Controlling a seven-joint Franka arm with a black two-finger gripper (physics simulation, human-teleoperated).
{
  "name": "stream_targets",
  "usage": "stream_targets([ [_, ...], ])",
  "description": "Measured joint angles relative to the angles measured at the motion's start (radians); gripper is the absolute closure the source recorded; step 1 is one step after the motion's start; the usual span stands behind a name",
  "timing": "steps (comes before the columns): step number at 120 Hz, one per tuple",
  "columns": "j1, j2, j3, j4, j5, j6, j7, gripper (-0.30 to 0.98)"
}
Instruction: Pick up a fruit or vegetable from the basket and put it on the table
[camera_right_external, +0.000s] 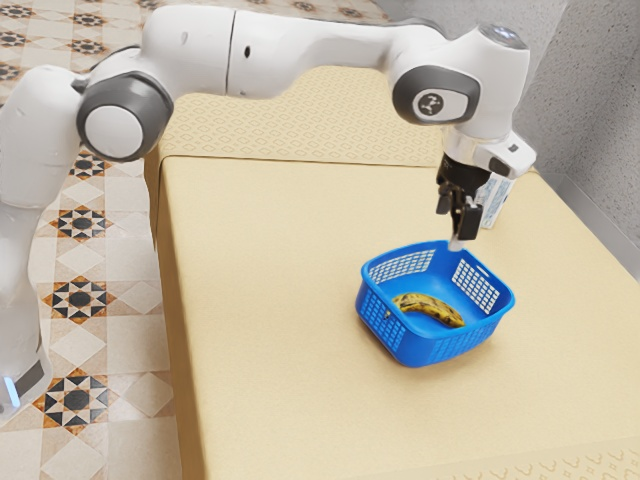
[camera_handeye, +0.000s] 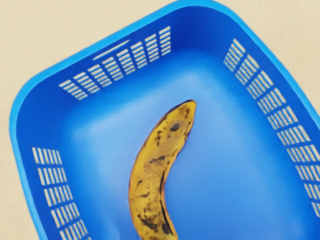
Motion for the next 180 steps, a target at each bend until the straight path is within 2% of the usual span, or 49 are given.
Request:
stream_targets([
  [22, 0.017, 0.060, 0.001, -0.001, -0.022, -0.003, -0.001, 0.00],
  [83, 0.010, 0.160, -0.005, -0.012, -0.027, -0.011, 0.004, 0.00],
  [136, 0.025, 0.212, -0.003, -0.012, -0.040, -0.006, 0.014, 0.00],
  [153, 0.018, 0.226, -0.003, -0.011, -0.046, -0.005, 0.012, -0.23],
  [162, 0.012, 0.229, -0.003, -0.010, -0.046, -0.003, 0.014, -0.01],
  [180, -0.008, 0.233, -0.003, -0.010, -0.038, -0.001, 0.017, 0.00],
])
